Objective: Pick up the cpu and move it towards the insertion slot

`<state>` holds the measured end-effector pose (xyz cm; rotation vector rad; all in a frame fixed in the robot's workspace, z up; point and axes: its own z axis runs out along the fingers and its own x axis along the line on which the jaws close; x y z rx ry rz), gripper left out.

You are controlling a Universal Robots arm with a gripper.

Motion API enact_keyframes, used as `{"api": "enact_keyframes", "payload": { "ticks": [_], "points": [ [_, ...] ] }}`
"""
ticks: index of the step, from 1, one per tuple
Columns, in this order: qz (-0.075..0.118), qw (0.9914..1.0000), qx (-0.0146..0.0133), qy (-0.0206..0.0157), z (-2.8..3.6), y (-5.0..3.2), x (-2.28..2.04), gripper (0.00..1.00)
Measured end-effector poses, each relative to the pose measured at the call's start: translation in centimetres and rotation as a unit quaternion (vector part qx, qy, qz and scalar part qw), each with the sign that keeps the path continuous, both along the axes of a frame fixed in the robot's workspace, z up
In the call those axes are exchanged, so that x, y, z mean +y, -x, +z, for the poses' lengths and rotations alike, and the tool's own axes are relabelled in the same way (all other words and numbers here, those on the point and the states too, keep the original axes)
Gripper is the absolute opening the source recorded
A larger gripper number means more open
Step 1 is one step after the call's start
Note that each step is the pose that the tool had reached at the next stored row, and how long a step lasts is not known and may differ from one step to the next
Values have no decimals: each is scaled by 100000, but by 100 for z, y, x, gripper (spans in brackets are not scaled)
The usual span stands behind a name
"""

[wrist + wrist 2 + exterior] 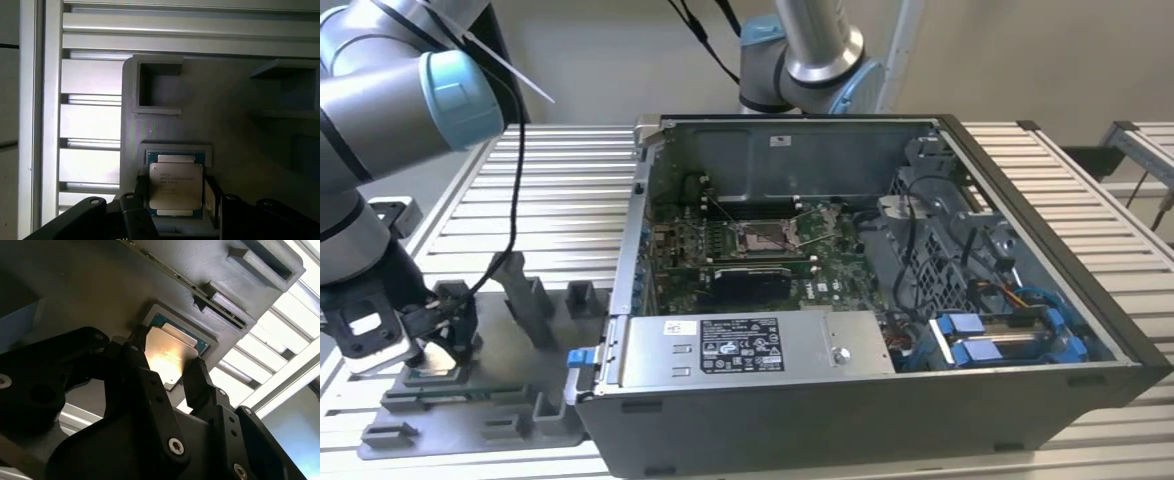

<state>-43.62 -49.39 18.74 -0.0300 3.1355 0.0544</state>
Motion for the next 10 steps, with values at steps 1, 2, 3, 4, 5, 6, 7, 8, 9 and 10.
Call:
{"api": "enact_keyframes", "payload": {
  "ticks": [1,2,3,4,5,6,7,8,9,10],
  "points": [
    [0,100000,-39,-27,10,-1,0,0],
    [4,100000,-34,-33,49,-1,0,0],
    [-3,100000,19,-1,100,0,0,0],
    [-6,100000,22,-4,146,0,0,0],
    [-2,100000,18,-12,190,0,0,0],
    [-3,100000,33,0,237,0,0,0],
    [-1,100000,22,-6,282,0,0,0],
    [-3,100000,28,-2,328,0,0,0],
    [-2,100000,34,1,373,0,0,0],
    [3,100000,28,-4,418,-1,0,0]
  ]
}}
